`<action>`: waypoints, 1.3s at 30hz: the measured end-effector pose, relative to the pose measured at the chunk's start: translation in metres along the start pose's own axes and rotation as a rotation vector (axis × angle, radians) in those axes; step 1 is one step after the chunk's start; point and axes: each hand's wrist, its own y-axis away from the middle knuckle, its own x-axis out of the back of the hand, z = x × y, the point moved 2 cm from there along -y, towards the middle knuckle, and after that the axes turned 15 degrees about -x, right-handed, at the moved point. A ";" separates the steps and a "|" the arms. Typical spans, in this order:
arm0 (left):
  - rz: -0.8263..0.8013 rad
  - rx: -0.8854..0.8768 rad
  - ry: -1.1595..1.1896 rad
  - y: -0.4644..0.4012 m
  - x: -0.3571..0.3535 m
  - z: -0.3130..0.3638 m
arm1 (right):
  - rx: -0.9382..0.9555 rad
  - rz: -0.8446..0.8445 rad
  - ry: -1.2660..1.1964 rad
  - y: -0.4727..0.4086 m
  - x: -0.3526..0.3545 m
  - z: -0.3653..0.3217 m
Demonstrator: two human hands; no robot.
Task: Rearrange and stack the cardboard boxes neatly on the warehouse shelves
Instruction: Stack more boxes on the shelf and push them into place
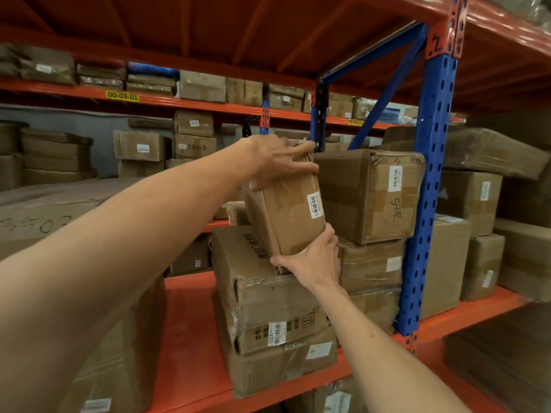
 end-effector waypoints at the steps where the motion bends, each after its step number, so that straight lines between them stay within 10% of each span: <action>1: -0.009 0.010 -0.004 0.005 -0.003 -0.001 | 0.024 0.010 0.014 0.001 0.001 -0.001; 21: 0.090 0.321 0.022 0.105 -0.091 0.027 | 0.407 0.070 0.297 0.023 -0.006 -0.049; 39: 0.362 0.864 0.176 0.317 -0.110 -0.035 | 1.005 0.282 0.440 0.083 0.020 -0.283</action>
